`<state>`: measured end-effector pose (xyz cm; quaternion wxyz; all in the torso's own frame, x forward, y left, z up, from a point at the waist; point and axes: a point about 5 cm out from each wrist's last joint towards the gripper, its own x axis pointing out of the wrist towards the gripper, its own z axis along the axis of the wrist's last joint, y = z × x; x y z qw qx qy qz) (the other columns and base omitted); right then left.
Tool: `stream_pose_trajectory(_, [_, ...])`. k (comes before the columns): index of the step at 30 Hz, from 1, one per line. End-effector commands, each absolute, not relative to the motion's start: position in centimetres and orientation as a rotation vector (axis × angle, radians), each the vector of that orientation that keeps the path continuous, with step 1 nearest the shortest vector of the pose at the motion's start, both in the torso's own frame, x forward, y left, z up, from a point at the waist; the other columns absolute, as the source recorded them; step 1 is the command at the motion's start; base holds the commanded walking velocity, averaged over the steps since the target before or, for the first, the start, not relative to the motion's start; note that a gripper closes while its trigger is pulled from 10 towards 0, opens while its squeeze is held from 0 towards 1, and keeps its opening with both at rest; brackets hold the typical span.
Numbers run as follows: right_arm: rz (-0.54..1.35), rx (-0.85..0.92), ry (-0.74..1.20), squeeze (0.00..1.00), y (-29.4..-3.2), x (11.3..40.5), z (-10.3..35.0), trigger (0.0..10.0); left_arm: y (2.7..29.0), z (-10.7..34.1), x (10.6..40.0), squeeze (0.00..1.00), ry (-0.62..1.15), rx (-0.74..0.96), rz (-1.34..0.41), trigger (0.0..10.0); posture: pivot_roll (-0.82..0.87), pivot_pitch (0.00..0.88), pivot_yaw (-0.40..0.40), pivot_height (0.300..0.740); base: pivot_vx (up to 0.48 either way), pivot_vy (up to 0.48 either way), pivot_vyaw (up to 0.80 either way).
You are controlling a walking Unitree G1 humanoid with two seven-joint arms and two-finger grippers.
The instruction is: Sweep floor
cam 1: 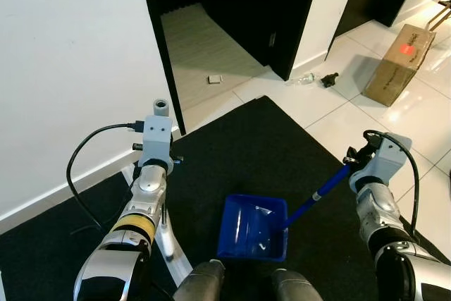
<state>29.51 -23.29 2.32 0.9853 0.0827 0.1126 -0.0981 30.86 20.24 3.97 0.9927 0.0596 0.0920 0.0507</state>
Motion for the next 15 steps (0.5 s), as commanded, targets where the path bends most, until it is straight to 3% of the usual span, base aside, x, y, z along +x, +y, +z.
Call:
stream_pose_trajectory(1, [-0.188, 0.138, 0.159, 0.00, -23.86, 30.00, 3.47, 10.0, 20.30, 5.24, 31.27, 0.00, 0.094, 0.078, 0.117, 10.0, 0.12, 0.000, -0.027, 0.740, 0.000, 0.000, 0.00])
stream_pose_trajectory(7, [-0.187, 0.137, 0.163, 0.00, -23.93, 30.12, 3.56, 10.0, 20.89, 5.74, 31.74, 0.00, 0.090, 0.067, 0.172, 10.0, 0.11, 0.000, -0.027, 0.740, 0.000, 0.000, 0.00])
stream_pose_trajectory(15, [-0.214, 0.165, 0.172, 0.00, -24.06, 30.09, 3.44, 10.0, 21.04, 5.39, 31.89, 0.00, 0.146, 0.180, 0.164, 10.0, 0.11, 0.000, -0.024, 0.740, 0.000, 0.000, 0.00])
